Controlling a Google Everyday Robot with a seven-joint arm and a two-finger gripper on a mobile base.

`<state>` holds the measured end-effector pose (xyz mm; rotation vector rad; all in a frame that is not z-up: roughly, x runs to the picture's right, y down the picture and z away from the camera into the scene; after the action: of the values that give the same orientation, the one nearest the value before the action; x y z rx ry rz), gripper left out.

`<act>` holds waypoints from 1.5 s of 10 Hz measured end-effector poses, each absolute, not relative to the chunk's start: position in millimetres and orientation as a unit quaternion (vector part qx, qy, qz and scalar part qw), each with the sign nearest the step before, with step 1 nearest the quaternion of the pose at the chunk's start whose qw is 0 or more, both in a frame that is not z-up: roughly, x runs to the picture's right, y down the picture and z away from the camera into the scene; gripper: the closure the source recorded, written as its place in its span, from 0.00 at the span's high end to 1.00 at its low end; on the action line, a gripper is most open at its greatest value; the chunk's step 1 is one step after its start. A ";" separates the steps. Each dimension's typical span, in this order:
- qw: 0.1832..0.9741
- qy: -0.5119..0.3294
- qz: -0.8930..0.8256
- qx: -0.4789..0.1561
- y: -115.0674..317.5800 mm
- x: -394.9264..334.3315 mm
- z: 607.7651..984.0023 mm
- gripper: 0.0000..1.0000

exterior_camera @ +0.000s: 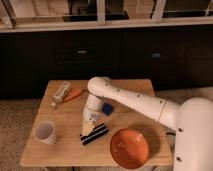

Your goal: Push the eraser across the table

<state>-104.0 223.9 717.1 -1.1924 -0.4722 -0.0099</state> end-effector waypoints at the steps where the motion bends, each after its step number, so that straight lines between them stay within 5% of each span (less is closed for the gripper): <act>1: 0.803 -0.219 -0.007 -0.555 224.6 -103.8 717.0 0.09; 6: 0.883 -0.234 -0.019 -0.406 242.7 -88.5 699.3 0.09; 15: 0.888 -0.192 -0.028 -0.416 291.5 -48.1 736.8 0.09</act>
<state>-48.1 291.5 736.8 -0.8653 -0.3996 -0.0588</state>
